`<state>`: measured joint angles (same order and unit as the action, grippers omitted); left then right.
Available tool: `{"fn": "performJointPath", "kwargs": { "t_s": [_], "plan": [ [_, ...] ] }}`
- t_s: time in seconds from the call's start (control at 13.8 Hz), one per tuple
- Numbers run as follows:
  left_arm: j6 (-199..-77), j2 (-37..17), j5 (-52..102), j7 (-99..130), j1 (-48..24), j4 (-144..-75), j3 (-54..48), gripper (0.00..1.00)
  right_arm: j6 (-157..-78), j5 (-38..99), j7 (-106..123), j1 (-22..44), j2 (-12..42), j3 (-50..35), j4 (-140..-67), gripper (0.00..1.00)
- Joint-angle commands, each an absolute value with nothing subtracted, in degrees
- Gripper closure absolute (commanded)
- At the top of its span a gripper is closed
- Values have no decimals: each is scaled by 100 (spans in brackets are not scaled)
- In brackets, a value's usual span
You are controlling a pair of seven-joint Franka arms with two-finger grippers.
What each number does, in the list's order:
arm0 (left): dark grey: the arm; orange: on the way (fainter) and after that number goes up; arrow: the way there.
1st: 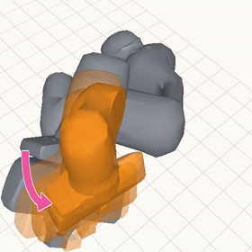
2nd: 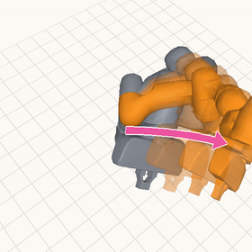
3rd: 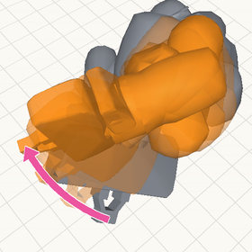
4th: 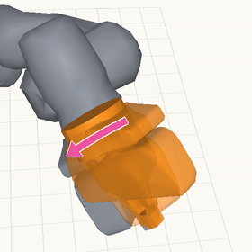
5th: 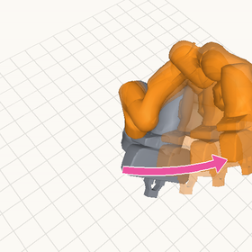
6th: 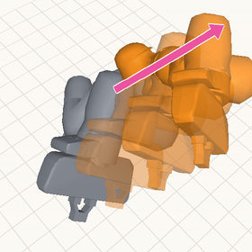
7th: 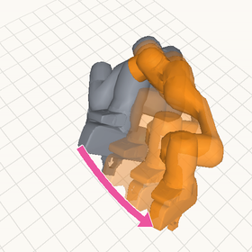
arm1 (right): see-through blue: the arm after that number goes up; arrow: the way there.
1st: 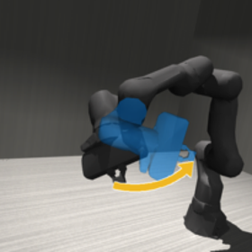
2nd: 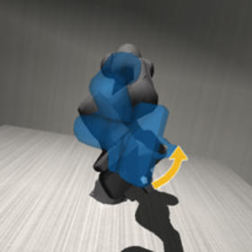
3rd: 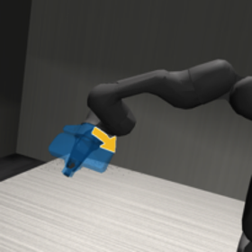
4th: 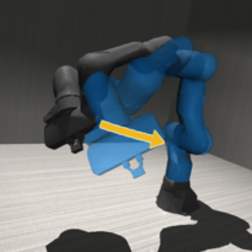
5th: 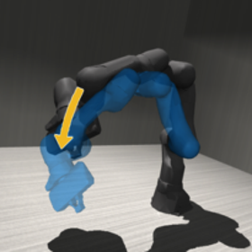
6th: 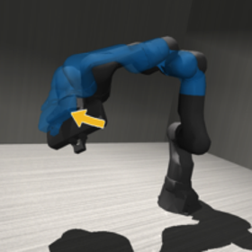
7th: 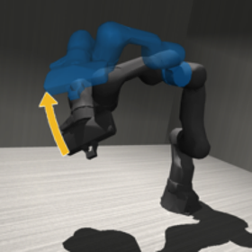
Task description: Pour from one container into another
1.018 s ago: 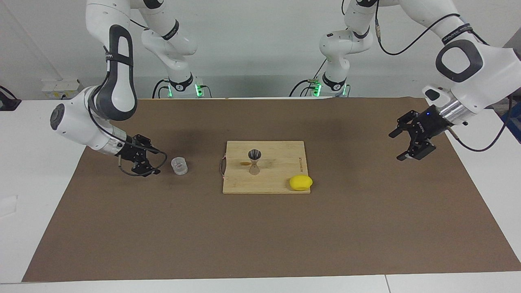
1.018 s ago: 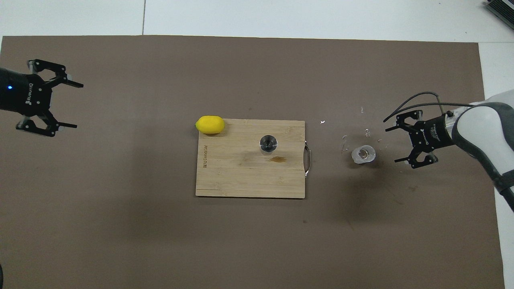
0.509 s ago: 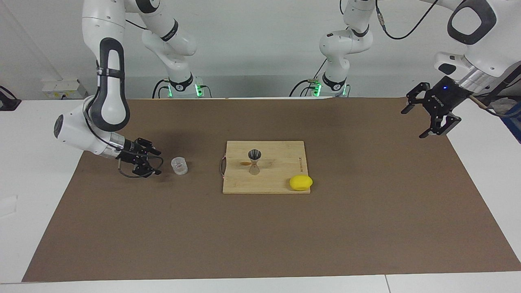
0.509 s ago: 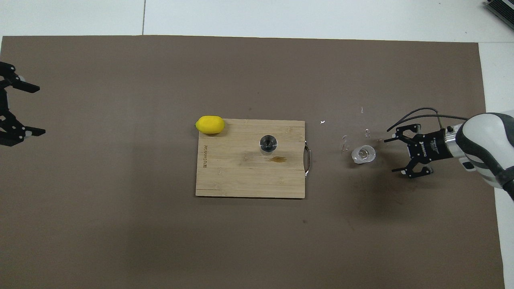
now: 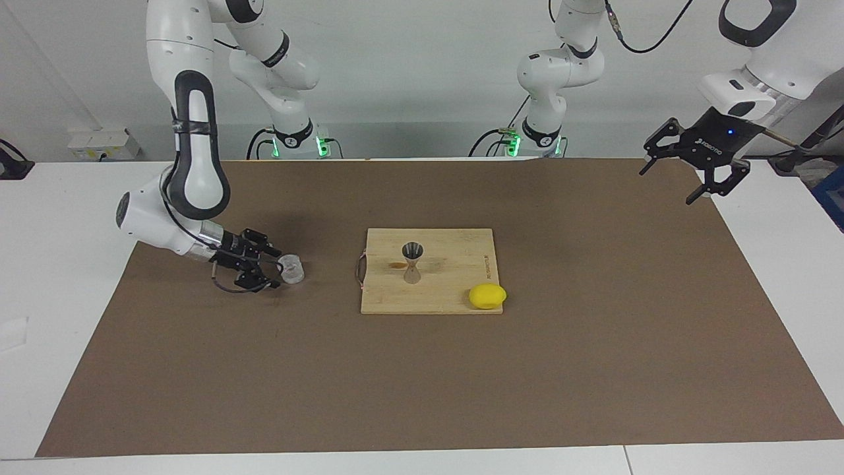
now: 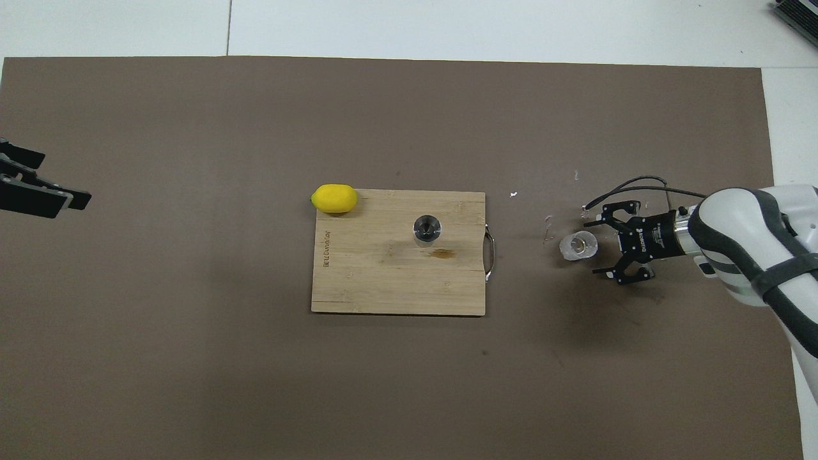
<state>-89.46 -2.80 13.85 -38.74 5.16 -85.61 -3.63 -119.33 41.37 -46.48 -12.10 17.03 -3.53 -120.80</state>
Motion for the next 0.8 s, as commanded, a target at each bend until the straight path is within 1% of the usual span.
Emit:
{"fn": "performJointPath", "kwargs": {
  "t_s": [0.0,0.15,0.29,0.36,0.58,0.65,0.73],
  "plan": [
    [-8877,25,942,-3428,360,-8990,-325,0,-12059,4298,-4456,-1257,1608,-378,-12252,5],
    [-8947,44,879,-3428,369,-8983,-325,0,-12059,4385,-4474,-1143,1608,-378,-12252,6],
    [-9253,35,670,-3419,360,-8974,-325,0,-12059,4438,-4500,-1134,1591,-387,-12252,11],
    [-9351,35,416,-3358,317,-8974,-334,0,-12059,4447,-4509,-1134,1591,-395,-12252,12],
    [-9273,44,10,-2588,229,-8947,-334,0,-12067,4447,-4587,-1002,1582,-396,-12226,16],
    [-9220,61,9,-2349,211,-8956,-334,0,-12085,4465,-4597,-941,1582,-396,-12226,22],
    [-9089,79,9,-2251,202,-8965,-334,0,-12085,4482,-4597,-923,1582,-396,-12226,22]
  ]
}}
